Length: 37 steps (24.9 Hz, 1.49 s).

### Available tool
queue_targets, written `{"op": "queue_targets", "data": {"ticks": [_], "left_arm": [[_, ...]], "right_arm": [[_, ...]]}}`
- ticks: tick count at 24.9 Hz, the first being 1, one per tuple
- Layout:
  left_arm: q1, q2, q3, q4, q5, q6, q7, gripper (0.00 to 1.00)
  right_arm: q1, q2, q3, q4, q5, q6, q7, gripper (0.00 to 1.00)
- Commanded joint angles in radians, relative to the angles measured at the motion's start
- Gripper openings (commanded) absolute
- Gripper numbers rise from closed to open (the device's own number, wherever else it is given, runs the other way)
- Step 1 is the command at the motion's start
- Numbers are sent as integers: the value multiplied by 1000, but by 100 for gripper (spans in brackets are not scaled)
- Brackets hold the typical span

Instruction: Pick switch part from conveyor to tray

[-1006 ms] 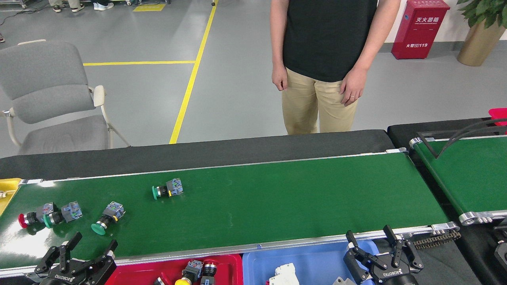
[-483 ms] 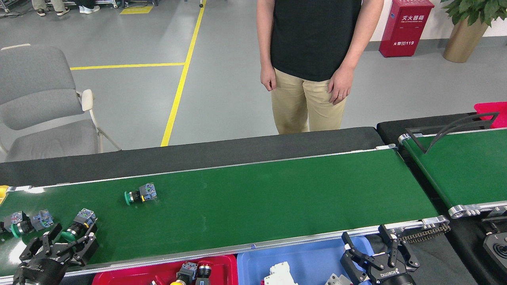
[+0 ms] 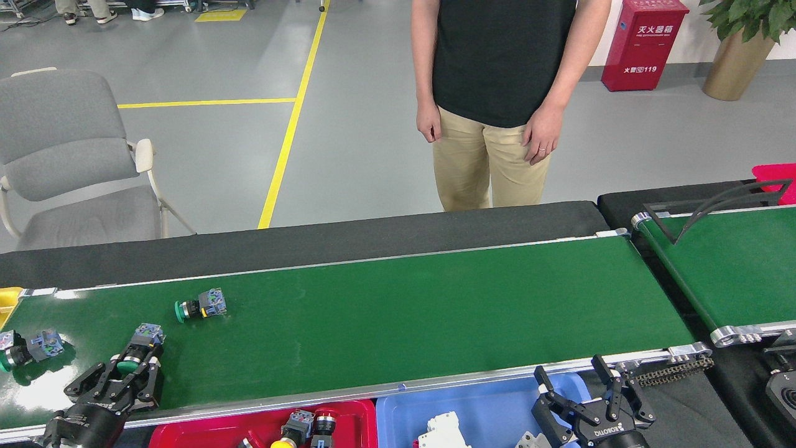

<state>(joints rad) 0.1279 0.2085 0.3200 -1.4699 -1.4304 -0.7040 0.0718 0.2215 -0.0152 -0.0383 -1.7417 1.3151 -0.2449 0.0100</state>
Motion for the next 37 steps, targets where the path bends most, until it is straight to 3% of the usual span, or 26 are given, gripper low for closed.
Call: {"op": "queue_targets", "data": {"ticks": [1, 2, 3, 5, 8, 11, 16, 19, 27, 37], "left_arm": [[76, -32, -16, -127, 25, -81, -9, 57], [127, -67, -32, -182, 27, -81, -9, 90], [165, -115, -55, -228, 24, -81, -9, 100], [220, -169, -98, -259, 22, -81, -9, 100], [242, -176, -91, -265, 21, -81, -9, 100], [243, -179, -7, -265, 22, -63, -7, 100], [223, -159, 166, -256, 21, 235, -6, 100], [233, -141, 228, -231, 21, 241, -6, 100], [220, -138, 234, -208, 2, 247, -7, 100], [216, -110, 238, -178, 4, 247, -6, 100]], "right_arm": [[-7, -3, 0, -9, -1, 0, -1, 99], [-5, -3, -2, -9, -1, 1, -1, 99], [-7, -5, -2, -9, 1, 4, -1, 99], [-4, -5, -2, -10, 4, 7, -1, 99], [2, -2, -2, -21, 7, 10, -1, 99], [2, 6, -2, -29, 58, 50, -1, 99], [4, 1, -3, -29, 82, 105, -4, 99], [2, 0, -28, -29, 78, 113, -5, 99], [-8, 5, -58, -21, 82, 204, -2, 99], [-24, 6, -58, -9, 76, 202, -8, 99]]}}
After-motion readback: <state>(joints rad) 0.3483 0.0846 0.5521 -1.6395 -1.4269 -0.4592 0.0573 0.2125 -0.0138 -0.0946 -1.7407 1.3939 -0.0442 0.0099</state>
